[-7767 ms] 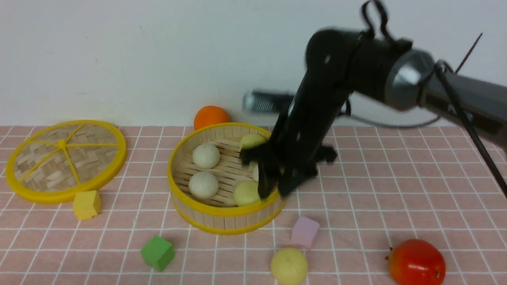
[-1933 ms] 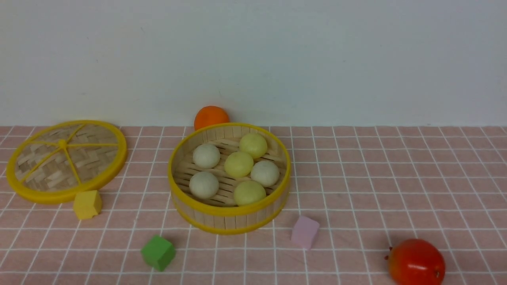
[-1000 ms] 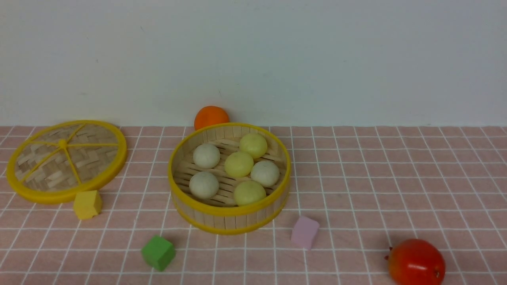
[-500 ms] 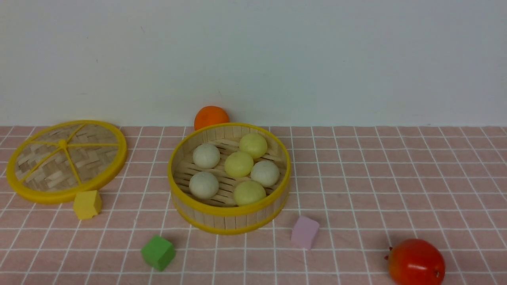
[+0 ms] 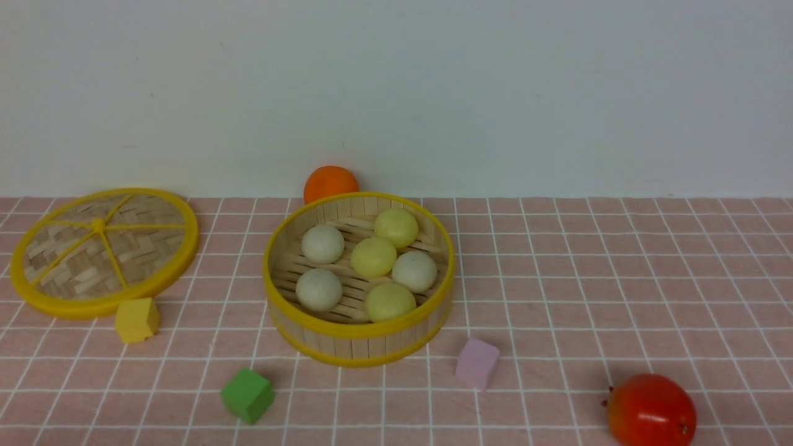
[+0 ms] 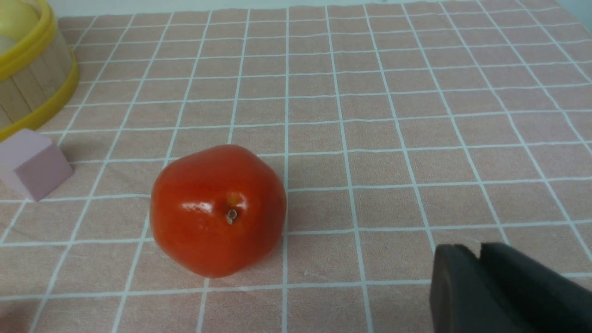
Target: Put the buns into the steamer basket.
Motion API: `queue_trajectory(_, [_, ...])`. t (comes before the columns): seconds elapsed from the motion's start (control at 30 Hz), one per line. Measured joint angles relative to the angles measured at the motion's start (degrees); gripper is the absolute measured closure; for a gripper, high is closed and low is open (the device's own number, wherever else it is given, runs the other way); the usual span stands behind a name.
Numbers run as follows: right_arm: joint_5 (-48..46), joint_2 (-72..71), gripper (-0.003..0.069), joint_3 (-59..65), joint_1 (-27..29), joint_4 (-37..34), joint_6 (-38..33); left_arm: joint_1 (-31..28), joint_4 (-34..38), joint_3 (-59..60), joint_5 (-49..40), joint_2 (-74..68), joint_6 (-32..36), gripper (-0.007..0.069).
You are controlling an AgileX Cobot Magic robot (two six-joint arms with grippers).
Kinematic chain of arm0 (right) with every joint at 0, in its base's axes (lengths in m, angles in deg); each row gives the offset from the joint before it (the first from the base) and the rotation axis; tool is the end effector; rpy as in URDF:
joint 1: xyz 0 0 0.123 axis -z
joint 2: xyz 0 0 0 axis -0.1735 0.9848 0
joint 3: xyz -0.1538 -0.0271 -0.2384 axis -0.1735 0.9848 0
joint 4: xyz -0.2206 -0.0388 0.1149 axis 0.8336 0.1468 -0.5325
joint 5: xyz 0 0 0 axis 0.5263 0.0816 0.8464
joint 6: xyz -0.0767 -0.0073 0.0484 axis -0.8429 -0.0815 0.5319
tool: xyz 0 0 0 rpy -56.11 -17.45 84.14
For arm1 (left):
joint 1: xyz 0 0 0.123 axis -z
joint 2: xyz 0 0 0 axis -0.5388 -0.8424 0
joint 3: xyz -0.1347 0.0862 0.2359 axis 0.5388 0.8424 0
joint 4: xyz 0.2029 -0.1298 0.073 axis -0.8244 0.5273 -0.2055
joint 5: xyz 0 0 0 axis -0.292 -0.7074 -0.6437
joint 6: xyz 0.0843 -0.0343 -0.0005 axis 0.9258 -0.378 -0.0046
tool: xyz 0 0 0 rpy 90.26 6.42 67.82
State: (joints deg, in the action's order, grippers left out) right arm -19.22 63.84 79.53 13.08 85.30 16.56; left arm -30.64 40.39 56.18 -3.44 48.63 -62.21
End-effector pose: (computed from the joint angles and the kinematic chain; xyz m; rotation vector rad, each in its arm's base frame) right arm 0.0518 -0.0002 0.1705 -0.0040 1.8935 -0.0364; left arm 0.0535 -0.0014 0.1759 -0.2598 1.8218 -0.2406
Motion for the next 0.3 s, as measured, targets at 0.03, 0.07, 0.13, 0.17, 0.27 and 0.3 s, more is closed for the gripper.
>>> queue_trajectory(0.03, [0.0,0.0,0.0542,0.0,0.0,0.0,0.0,0.0,0.0,0.0,0.0,0.0,0.0,0.0384])
queue_trajectory(0.07, [0.0,0.0,0.054,0.0,0.0,0.0,0.0,0.0,0.0,0.0,0.0,0.0,0.0,0.0384])
queue_trajectory(0.13, [0.0,0.0,0.0538,0.0,0.0,0.0,0.0,0.0,0.0,0.0,0.0,0.0,0.0,0.0384])
queue_trajectory(0.17, [0.0,0.0,0.0536,0.0,0.0,0.0,0.0,0.0,0.0,0.0,0.0,0.0,0.0,0.0384])
queue_trajectory(0.27, [0.0,0.0,0.0534,0.0,0.0,0.0,0.0,0.0,0.0,0.0,0.0,0.0,0.0,0.0384])
queue_trajectory(0.3, [0.0,0.0,0.0534,0.0,0.0,0.0,0.0,0.0,0.0,0.0,0.0,0.0,0.0,0.0384])
